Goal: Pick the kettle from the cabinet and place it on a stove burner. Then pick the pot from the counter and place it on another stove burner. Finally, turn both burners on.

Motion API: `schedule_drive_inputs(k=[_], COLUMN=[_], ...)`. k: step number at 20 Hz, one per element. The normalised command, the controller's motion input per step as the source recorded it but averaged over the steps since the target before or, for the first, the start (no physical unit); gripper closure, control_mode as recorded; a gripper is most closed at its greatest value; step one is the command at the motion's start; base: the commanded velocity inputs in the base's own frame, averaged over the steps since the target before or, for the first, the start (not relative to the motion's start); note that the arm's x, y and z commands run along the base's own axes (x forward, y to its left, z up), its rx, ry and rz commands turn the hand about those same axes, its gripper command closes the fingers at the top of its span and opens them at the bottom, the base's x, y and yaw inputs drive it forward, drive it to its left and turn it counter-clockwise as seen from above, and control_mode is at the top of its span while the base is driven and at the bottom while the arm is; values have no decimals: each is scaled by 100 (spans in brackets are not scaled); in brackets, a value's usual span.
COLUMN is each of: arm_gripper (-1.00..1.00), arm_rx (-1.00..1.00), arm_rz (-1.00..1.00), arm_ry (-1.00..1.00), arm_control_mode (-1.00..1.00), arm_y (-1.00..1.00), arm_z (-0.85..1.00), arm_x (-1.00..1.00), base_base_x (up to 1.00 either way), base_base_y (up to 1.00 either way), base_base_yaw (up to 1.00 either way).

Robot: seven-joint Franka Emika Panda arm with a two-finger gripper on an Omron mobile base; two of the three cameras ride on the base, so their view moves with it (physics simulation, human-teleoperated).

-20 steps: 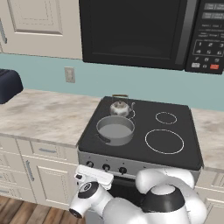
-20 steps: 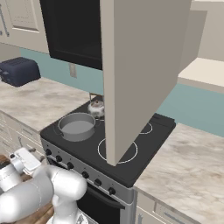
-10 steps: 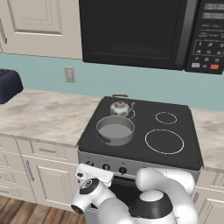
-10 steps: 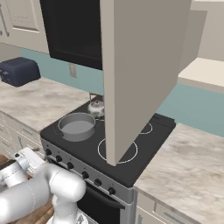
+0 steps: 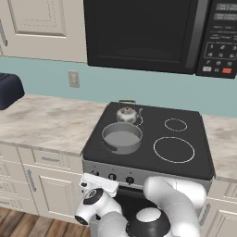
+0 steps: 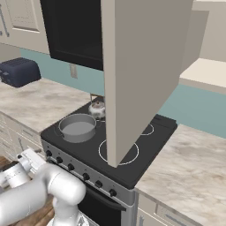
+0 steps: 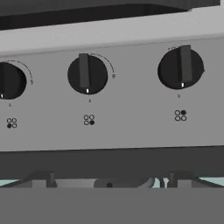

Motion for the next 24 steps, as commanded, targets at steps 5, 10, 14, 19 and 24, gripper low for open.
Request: schedule_drive_inputs(k=[5,10,14,19,24], arm_gripper=[-100,-100,-100,-100,-100], arm_rx=[-1,-2,0,0,0], arm_rz=[0,0,0,0,0], arm_ry=[0,0,0,0,0], arm_control_mode=[-100,-100,-100,-100,-100], arm_y=[16,8,4,6,5], arm_z=[-11,-21,-19,-5,-5], arm_x=[16,9,7,14,17], base_base_x=[0,0,0,0,0], base_base_y=[0,0,0,0,0], base_base_yaw=[0,0,0,0,0])
